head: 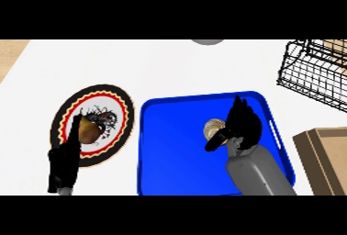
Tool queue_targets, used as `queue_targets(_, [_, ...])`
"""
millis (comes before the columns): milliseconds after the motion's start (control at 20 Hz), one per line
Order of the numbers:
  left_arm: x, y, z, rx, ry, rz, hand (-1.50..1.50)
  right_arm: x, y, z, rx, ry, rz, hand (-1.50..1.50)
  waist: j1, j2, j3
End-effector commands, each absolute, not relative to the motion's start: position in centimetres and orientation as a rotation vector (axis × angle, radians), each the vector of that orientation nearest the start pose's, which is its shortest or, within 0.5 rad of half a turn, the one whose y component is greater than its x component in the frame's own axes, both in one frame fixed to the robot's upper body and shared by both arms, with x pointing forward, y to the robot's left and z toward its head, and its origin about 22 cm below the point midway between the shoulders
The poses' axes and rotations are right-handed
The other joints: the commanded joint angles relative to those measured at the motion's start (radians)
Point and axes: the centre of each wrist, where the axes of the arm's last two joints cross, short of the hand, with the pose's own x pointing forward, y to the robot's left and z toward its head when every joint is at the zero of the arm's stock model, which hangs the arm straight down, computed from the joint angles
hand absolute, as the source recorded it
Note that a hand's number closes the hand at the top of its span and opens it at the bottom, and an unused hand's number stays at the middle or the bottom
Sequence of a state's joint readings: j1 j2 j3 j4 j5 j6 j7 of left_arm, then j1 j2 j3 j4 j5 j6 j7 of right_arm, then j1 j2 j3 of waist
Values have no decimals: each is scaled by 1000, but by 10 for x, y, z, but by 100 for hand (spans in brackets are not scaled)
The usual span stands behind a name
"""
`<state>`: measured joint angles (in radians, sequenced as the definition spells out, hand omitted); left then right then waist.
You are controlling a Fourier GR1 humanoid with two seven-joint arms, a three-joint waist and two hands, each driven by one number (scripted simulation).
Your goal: Pick the cupcake from the tray and place it in the tiered basket
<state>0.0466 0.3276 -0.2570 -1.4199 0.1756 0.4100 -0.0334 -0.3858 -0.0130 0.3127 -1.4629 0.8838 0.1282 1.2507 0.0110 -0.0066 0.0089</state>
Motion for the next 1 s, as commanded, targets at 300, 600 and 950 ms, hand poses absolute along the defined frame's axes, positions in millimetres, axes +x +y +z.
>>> queue_targets(300, [212,236,-59,271,-1301,-9,0,305,-107,59,-887,-399,541,-150,-10,7,-11])
queue_targets(600, [205,250,-56,247,-1302,-51,0,311,-108,50,-866,-369,523,-150,-3,7,-10])
queue_targets(950, [214,243,-57,251,-1313,-47,0,309,-91,39,-894,-412,549,150,0,9,-10])
